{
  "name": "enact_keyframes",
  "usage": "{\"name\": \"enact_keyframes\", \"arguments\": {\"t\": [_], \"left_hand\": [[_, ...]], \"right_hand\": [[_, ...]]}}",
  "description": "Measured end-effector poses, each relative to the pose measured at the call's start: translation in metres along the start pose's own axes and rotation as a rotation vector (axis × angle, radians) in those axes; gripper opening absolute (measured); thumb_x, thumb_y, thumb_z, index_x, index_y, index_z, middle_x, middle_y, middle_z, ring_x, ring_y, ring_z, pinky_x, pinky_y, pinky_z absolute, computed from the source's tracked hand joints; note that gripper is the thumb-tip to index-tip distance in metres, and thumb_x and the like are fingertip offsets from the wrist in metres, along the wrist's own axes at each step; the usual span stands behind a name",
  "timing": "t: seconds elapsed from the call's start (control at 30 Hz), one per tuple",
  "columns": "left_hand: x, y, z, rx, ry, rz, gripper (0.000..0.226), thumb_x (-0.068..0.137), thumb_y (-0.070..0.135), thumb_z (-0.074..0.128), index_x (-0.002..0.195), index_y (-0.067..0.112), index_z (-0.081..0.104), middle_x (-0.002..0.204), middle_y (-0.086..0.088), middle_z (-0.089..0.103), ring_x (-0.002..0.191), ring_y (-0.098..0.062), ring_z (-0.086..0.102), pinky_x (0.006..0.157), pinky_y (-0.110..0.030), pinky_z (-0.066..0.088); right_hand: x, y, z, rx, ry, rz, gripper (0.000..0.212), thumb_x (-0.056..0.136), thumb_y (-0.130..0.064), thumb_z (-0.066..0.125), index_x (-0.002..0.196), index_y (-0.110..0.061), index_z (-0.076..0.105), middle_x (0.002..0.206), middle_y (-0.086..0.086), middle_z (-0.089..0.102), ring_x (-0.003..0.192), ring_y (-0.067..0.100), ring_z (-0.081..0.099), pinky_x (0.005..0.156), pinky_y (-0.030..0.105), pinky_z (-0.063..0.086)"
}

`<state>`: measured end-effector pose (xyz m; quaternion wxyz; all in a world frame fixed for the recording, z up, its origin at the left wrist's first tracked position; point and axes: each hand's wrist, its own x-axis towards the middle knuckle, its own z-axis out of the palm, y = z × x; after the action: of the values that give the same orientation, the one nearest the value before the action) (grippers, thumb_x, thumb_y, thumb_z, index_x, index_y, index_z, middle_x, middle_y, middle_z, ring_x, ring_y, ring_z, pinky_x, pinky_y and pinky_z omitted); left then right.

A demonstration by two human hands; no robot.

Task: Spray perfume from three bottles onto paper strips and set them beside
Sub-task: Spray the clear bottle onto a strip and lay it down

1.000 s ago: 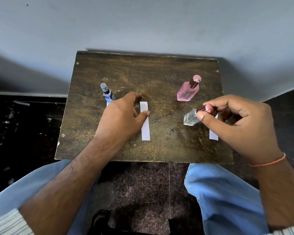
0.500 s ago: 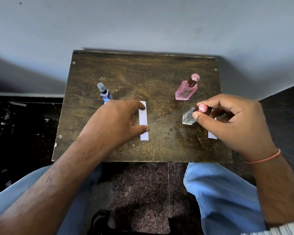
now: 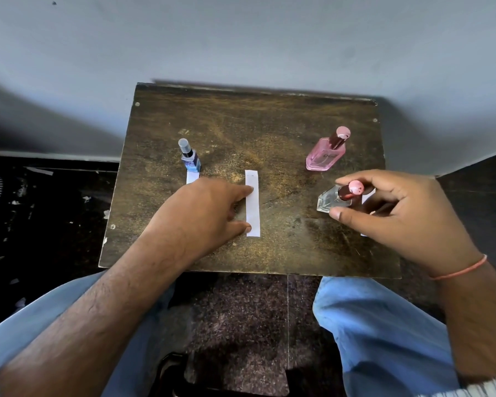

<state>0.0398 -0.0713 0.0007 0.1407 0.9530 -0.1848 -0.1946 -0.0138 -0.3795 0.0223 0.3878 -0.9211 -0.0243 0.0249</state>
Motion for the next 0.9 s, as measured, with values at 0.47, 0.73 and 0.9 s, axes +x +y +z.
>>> {"name": "enact_keyframes", "arguments": {"t": [0.47,0.73,0.9], "left_hand": [[0.0,-0.006,0.008,0.078,-0.031,0.046,0.071,0.103,0.059,0.061,0.166,0.05,0.03,0.084,0.017,0.052,0.094,-0.014,0.063,0.081,-0.033,0.052],[-0.007,-0.008,0.007,-0.002,-0.048,0.02,0.077,0.102,0.059,0.062,0.167,0.051,0.023,0.092,0.012,0.051,0.103,-0.02,0.07,0.087,-0.038,0.058],[-0.009,-0.013,0.006,-0.048,-0.038,-0.027,0.088,0.097,0.059,0.07,0.169,0.036,0.026,0.093,0.009,0.065,0.094,-0.02,0.071,0.084,-0.038,0.061]], "right_hand": [[0.016,-0.012,0.029,0.005,0.03,-0.08,0.03,0.089,-0.026,0.088,0.119,-0.03,0.081,0.1,-0.011,0.079,0.085,0.012,0.074,0.077,0.035,0.059],[0.035,-0.028,0.06,0.002,0.088,-0.121,0.03,0.094,-0.026,0.085,0.123,-0.027,0.079,0.099,-0.01,0.079,0.074,0.015,0.068,0.074,0.024,0.054],[0.043,-0.037,0.067,-0.003,0.145,-0.107,0.031,0.095,-0.029,0.083,0.126,-0.025,0.079,0.102,-0.011,0.08,0.079,0.014,0.07,0.077,0.027,0.056]]}}
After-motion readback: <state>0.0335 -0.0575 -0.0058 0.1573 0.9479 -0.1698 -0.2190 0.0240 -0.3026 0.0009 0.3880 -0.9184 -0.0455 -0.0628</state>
